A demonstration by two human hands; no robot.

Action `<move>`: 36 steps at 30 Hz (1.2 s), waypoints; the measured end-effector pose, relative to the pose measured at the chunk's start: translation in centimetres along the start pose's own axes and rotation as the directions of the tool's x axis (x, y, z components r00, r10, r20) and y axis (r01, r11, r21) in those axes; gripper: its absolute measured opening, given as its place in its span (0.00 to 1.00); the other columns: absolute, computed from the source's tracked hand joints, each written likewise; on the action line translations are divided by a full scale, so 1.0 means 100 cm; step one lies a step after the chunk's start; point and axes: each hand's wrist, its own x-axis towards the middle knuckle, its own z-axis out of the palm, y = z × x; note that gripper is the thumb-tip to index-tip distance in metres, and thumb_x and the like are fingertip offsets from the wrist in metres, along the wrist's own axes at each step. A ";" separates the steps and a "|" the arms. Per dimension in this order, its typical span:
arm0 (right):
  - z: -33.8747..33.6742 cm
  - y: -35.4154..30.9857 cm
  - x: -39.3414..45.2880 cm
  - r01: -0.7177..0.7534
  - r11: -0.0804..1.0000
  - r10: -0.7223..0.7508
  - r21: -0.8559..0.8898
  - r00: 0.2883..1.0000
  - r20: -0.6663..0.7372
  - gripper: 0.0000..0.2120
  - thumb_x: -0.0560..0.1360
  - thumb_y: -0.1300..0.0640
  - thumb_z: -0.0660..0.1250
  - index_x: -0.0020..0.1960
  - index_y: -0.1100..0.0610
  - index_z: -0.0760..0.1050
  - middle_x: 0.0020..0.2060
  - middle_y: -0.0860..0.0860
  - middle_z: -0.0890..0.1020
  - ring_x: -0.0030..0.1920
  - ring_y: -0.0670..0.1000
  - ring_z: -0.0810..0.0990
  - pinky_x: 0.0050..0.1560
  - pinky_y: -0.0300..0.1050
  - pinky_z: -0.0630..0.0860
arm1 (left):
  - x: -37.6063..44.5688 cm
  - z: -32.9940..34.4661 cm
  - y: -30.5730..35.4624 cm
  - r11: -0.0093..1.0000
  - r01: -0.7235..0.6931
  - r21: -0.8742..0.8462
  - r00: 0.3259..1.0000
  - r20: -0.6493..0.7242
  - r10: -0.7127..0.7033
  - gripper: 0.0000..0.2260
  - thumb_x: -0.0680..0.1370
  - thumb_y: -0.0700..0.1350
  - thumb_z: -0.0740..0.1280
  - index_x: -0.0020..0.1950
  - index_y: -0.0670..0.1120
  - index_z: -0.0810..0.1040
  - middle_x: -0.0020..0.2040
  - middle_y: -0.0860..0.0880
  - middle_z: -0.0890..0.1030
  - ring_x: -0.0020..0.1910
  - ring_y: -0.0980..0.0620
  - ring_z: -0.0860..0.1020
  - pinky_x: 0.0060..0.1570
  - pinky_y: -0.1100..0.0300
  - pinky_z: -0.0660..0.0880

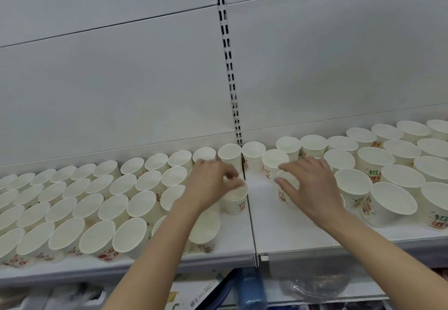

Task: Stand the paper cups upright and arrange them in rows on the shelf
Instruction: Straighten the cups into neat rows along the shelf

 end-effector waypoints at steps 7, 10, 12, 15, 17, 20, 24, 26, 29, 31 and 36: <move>0.051 -0.024 0.094 -0.018 0.997 0.044 -0.070 0.919 0.392 0.14 0.74 0.46 0.68 0.56 0.50 0.79 0.50 0.49 0.82 0.56 0.54 0.73 0.58 0.47 0.62 | 0.073 0.012 -0.028 0.924 0.003 0.382 0.987 0.147 -0.064 0.15 0.74 0.45 0.68 0.59 0.57 0.79 0.57 0.54 0.81 0.59 0.49 0.73 0.57 0.55 0.63; 0.077 -0.024 0.104 0.000 0.987 0.074 -0.158 0.885 0.459 0.16 0.71 0.41 0.68 0.52 0.49 0.80 0.47 0.49 0.82 0.55 0.54 0.73 0.58 0.47 0.62 | 0.079 0.022 -0.036 0.888 -0.083 0.452 0.983 0.183 -0.002 0.12 0.75 0.44 0.66 0.55 0.57 0.80 0.53 0.52 0.81 0.57 0.48 0.71 0.55 0.55 0.60; 0.085 -0.026 0.105 -0.008 0.986 0.080 -0.164 0.895 0.439 0.12 0.70 0.41 0.68 0.46 0.49 0.80 0.42 0.50 0.82 0.52 0.54 0.74 0.56 0.46 0.61 | 0.082 0.021 -0.039 0.887 -0.103 0.450 0.986 0.165 0.031 0.10 0.74 0.41 0.64 0.46 0.56 0.80 0.44 0.52 0.80 0.54 0.48 0.72 0.51 0.56 0.57; 0.085 -0.024 0.106 -0.030 0.987 0.094 -0.159 0.908 0.408 0.08 0.73 0.47 0.66 0.41 0.49 0.81 0.38 0.49 0.81 0.49 0.54 0.75 0.53 0.45 0.61 | 0.087 0.024 -0.040 0.899 -0.132 0.417 0.986 0.146 0.077 0.07 0.75 0.44 0.64 0.42 0.53 0.80 0.40 0.52 0.79 0.51 0.48 0.73 0.49 0.56 0.56; 0.081 -0.020 0.104 -0.035 0.984 0.103 -0.173 0.911 0.399 0.07 0.73 0.50 0.66 0.42 0.49 0.82 0.38 0.49 0.82 0.47 0.53 0.74 0.51 0.45 0.60 | 0.087 0.026 -0.042 0.917 -0.152 0.368 0.984 0.143 0.106 0.08 0.76 0.48 0.65 0.51 0.56 0.82 0.45 0.52 0.83 0.52 0.49 0.74 0.52 0.56 0.58; 0.075 -0.011 0.098 -0.032 0.982 0.107 -0.185 0.906 0.410 0.07 0.72 0.56 0.65 0.40 0.49 0.82 0.36 0.49 0.82 0.44 0.52 0.72 0.49 0.45 0.59 | 0.085 0.026 -0.049 0.941 -0.177 0.287 0.977 0.167 0.133 0.13 0.75 0.53 0.69 0.59 0.57 0.80 0.53 0.55 0.83 0.56 0.51 0.74 0.56 0.57 0.59; 0.073 -0.005 0.095 -0.063 0.986 0.123 -0.157 0.903 0.412 0.05 0.72 0.56 0.67 0.42 0.49 0.82 0.40 0.49 0.83 0.48 0.53 0.75 0.54 0.47 0.65 | 0.084 0.023 -0.058 0.939 -0.174 0.297 0.980 0.151 0.133 0.10 0.74 0.50 0.69 0.54 0.56 0.82 0.51 0.55 0.83 0.55 0.51 0.75 0.55 0.57 0.59; 0.075 -0.010 0.096 -0.063 0.983 0.131 -0.174 0.902 0.412 0.06 0.72 0.49 0.68 0.44 0.50 0.81 0.41 0.49 0.82 0.50 0.53 0.74 0.54 0.47 0.65 | 0.087 0.026 -0.056 0.932 -0.159 0.325 0.983 0.140 0.119 0.06 0.73 0.48 0.68 0.48 0.54 0.84 0.45 0.53 0.84 0.51 0.50 0.76 0.50 0.58 0.57; 0.079 -0.016 0.099 -0.041 0.982 0.118 -0.187 0.898 0.425 0.07 0.72 0.46 0.67 0.44 0.49 0.79 0.41 0.49 0.81 0.50 0.53 0.74 0.52 0.46 0.63 | 0.089 0.031 -0.050 0.927 -0.160 0.338 0.984 0.134 0.121 0.06 0.74 0.50 0.68 0.47 0.52 0.84 0.42 0.52 0.83 0.49 0.49 0.76 0.49 0.57 0.57; 0.078 -0.015 0.100 -0.048 0.980 0.128 -0.192 0.894 0.430 0.05 0.74 0.50 0.66 0.44 0.48 0.80 0.41 0.49 0.82 0.49 0.52 0.75 0.52 0.46 0.62 | 0.088 0.033 -0.048 0.927 -0.152 0.342 0.986 0.122 0.117 0.06 0.75 0.50 0.67 0.47 0.53 0.84 0.43 0.51 0.83 0.49 0.49 0.75 0.51 0.56 0.59; 0.074 -0.008 0.097 -0.050 0.981 0.127 -0.186 0.894 0.430 0.05 0.74 0.54 0.66 0.44 0.49 0.81 0.40 0.49 0.83 0.48 0.52 0.75 0.53 0.46 0.63 | 0.088 0.036 -0.045 0.921 -0.119 0.370 0.991 0.094 0.091 0.07 0.76 0.49 0.65 0.44 0.52 0.83 0.43 0.50 0.83 0.47 0.48 0.74 0.49 0.56 0.58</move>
